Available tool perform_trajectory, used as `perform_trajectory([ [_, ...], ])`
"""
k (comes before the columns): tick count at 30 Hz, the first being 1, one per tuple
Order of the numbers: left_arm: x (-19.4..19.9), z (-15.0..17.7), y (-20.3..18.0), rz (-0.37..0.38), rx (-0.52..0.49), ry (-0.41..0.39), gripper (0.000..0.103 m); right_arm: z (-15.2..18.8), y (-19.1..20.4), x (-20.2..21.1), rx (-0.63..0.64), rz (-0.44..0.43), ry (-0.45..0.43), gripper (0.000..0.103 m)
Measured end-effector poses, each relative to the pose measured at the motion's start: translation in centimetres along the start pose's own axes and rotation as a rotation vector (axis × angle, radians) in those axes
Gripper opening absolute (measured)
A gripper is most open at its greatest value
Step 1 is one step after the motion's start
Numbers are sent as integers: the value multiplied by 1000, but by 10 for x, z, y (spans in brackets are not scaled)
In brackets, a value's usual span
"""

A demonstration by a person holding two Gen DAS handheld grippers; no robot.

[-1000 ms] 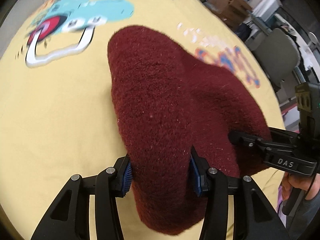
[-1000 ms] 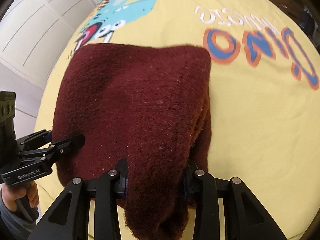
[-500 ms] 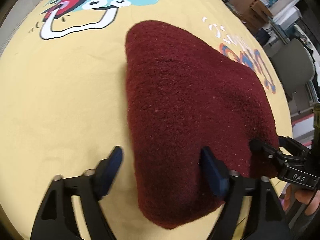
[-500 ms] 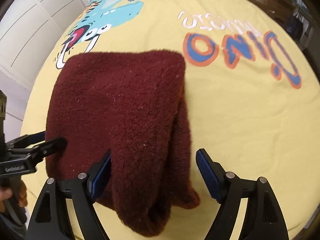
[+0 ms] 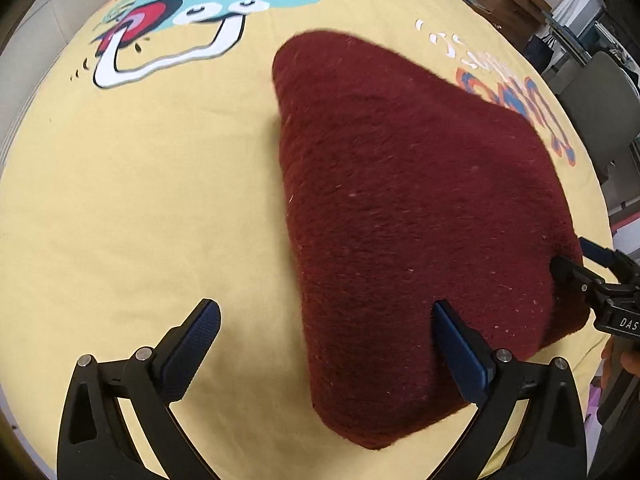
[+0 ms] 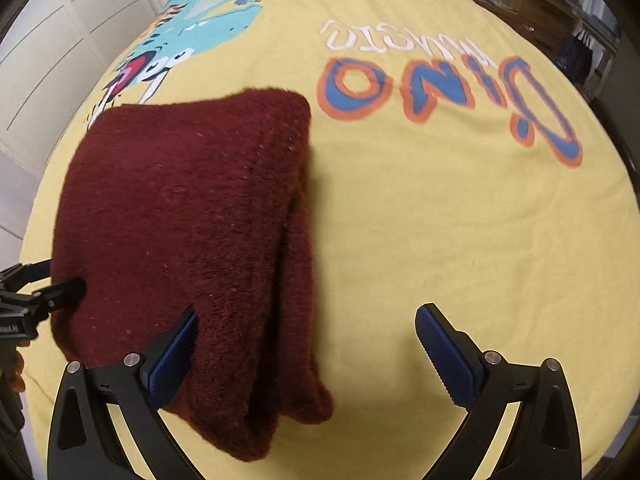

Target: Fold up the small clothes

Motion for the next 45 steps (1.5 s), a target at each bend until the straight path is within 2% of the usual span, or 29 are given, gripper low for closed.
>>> perform_trajectory([
  [5,-9,7,4,16,-9,-29,103,5,-2,-1,-27,-11,-21,102],
  [9,0,10,5,11,-9,-42,102,3,3,13,-33,-13,-37,102],
  [18,68,23,2,-59,-19,-174,102,9,11,95,-13,35,-177,102],
  [21,87,29,-12,-91,-36,-217,102,20,12,124,0,72,-209,102],
  [28,129,61,-8,-127,-22,-278,102,51,10,168,6,128,-242,102],
  [36,145,94,3,-166,-3,-281,102,84,8,188,-13,150,-244,102],
  [45,145,109,9,-181,4,-275,102,98,3,194,-31,171,-242,102],
])
Point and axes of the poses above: each gripper's, at about its wrist camera, not at the fingertips, and x roughly against the way its jaws point, y to its left, z to its underside, the point moved 1 cm from there along -x, roughly the way its jaws point, and after that the axes turned 8 degrees about x, right-handed, at the moved point
